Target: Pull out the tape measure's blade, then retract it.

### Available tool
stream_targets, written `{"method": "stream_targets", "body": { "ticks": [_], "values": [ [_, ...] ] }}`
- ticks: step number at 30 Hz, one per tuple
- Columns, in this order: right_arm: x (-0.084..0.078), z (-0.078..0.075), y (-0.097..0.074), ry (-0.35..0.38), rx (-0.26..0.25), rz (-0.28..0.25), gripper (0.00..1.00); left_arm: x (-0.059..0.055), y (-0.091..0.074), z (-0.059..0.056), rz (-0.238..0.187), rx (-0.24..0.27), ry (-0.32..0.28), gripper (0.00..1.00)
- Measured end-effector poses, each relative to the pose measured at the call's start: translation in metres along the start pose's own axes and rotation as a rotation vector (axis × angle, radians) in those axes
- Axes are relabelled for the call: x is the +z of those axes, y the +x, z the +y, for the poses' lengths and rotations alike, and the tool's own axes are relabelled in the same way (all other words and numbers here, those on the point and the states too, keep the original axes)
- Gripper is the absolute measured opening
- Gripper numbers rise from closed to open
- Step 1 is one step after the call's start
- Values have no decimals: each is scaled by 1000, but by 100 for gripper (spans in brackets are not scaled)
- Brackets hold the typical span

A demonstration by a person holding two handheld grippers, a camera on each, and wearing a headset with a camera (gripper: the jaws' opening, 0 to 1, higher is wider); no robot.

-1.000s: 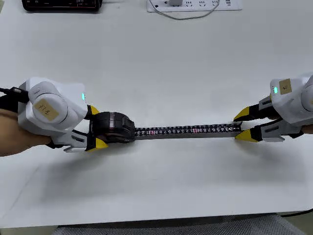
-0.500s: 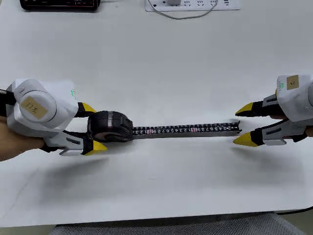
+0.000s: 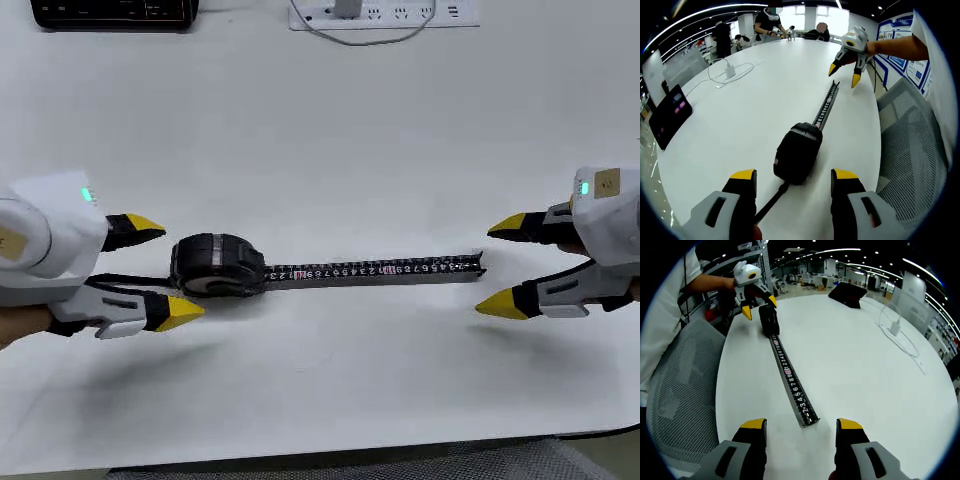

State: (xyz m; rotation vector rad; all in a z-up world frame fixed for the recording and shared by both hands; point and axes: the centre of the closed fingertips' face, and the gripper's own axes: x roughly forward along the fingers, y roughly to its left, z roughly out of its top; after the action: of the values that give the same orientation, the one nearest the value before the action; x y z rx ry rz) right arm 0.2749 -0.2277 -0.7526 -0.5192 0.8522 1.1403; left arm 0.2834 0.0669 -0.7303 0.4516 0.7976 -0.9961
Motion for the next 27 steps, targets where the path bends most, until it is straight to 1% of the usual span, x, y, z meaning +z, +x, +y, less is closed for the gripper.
{"method": "stream_targets", "body": {
  "ticks": [5,7,9,13,15,16,17,19,21,24,27],
  "values": [
    [-1,2,-3,33,-31,-21,59,2,-4,-4,-33,29,-19,58],
    [0,3,-4,47,-48,-36,61,3,-6,-6,-48,34,-40,58],
    [1,5,-5,68,-59,-54,62,3,-8,-9,-63,43,-44,58],
    [3,7,-6,84,-85,-74,64,2,-11,-12,-87,59,-65,59],
    [5,8,-6,94,-98,-89,65,3,-13,-12,-106,73,-77,61],
    [7,7,-7,98,-115,-102,66,3,-14,-12,-115,80,-84,61],
    [8,8,-7,105,-117,-108,66,2,-15,-12,-115,85,-83,61],
    [10,8,-7,115,-132,-123,67,4,-17,-15,-140,90,-96,61],
    [11,9,-8,120,-145,-132,68,2,-19,-17,-147,101,-93,61],
    [13,10,-8,132,-159,-148,69,2,-20,-18,-166,114,-113,63],
    [14,11,-9,135,-176,-156,70,1,-22,-20,-181,125,-116,64]
  ]
}}
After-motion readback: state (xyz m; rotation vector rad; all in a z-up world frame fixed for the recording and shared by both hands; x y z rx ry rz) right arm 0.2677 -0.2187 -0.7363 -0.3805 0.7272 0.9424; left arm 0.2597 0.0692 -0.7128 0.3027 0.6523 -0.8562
